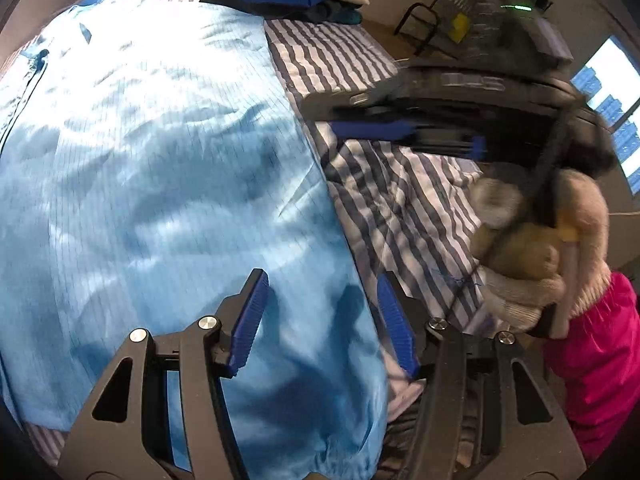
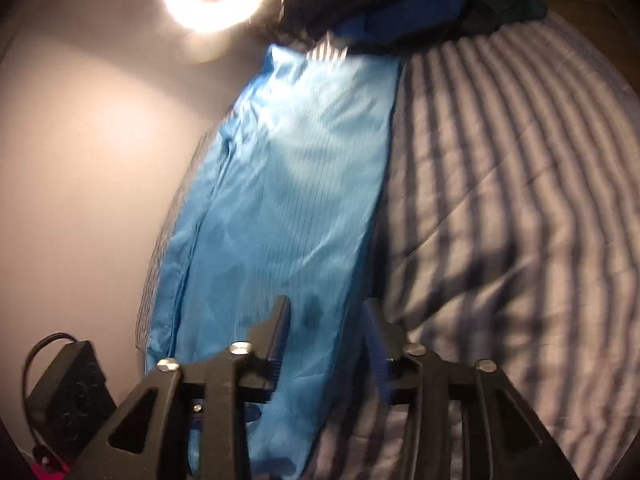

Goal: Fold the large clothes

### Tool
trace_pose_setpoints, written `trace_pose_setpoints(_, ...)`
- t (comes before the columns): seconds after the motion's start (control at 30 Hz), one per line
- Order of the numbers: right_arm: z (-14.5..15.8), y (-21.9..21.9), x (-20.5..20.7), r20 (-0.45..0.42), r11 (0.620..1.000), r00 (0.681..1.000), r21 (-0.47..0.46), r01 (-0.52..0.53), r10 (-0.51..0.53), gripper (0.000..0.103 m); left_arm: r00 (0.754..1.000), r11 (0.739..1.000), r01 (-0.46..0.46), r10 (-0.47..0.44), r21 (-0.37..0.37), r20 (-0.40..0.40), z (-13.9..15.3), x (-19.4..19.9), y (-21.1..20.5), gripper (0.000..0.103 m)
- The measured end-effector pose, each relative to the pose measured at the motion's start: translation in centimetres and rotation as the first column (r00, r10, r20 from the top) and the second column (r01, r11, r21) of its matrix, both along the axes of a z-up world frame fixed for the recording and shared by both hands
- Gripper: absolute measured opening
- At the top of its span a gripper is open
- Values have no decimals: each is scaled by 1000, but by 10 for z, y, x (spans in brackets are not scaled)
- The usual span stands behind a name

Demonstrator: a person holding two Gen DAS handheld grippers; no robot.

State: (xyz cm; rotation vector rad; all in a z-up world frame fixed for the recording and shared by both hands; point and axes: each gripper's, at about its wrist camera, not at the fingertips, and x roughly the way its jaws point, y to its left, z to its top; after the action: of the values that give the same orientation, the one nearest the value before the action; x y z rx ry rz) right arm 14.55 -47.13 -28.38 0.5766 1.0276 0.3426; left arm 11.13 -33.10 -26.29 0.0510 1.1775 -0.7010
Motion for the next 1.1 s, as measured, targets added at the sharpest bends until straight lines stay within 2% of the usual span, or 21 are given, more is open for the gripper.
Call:
trace_pose_setpoints(0.1, 11, -19, -12, 41, 999, 998, -15, 44, -43, 41, 1000, 997, 7, -9, 77, 22, -1, 5, -15, 58)
trace_pose_setpoints(0.23, 20, -43, -27, 74, 994, 992, -24, 108, -105, 42, 1000, 978, 8, -13, 208, 23, -21, 11, -38, 58)
trace_pose_setpoints(0.33, 21, -55, -30, 80, 991, 988, 4, 136, -135, 42, 997, 972, 2, -20, 234, 74, -31, 9, -45, 58)
trace_pose_setpoints(0.37, 21, -56, -30, 82, 990, 987, 7, 139, -139, 42, 994, 973, 2, -26, 232, 102, -32, 7, -44, 53)
trace_pose_setpoints(0.4, 21, -55, -28, 82, 990, 987, 9, 139, -140, 42, 990, 970, 0, -34, 243, 136, -33, 5, -44, 38)
trace_pose_setpoints(0.43, 21, -56, -28, 81, 990, 987, 11, 137, -138, 42, 987, 970, 3, -41, 242, 154, -33, 5, -41, 29)
trace_pose_setpoints(0.47, 20, -55, -27, 79, 991, 988, 12, 134, -135, 42, 989, 974, 4, -38, 225, 143, -32, 6, -38, 9)
trace_pose_setpoints(0.53, 18, -53, -23, 78, 992, 989, 20, 127, -128, 42, 997, 988, -8, -5, 156, 81, -29, 17, -25, 3)
trace_pose_setpoints(0.6, 15, -50, -17, 79, 992, 989, 43, 119, -123, 42, 999, 998, -46, 45, 50, 11, -21, 28, -4, 1)
trace_pose_setpoints(0.63, 14, -49, -15, 77, 992, 989, 52, 118, -122, 42, 998, 998, -64, 64, 10, 0, -15, 32, 4, 1)
trace_pose_setpoints(0.77, 5, -45, 10, 69, 985, 989, 123, 124, -133, 47, 988, 981, -156, 154, -119, -29, 14, 36, 46, 1)
trace_pose_setpoints(0.9, -11, -43, 51, 33, 965, 983, 197, 172, -182, 59, 985, 971, -173, 171, -164, -25, 26, 39, 65, 1)
trace_pose_setpoints(0.97, -19, -39, 73, 19, 960, 980, 205, 192, -200, 59, 986, 969, -166, 164, -182, -26, 29, 36, 71, 1)
trace_pose_setpoints(1.1, -34, -33, 112, -2, 926, 970, 298, 232, -243, 59, 991, 968, -135, 130, -211, -37, 34, 32, 76, 1)
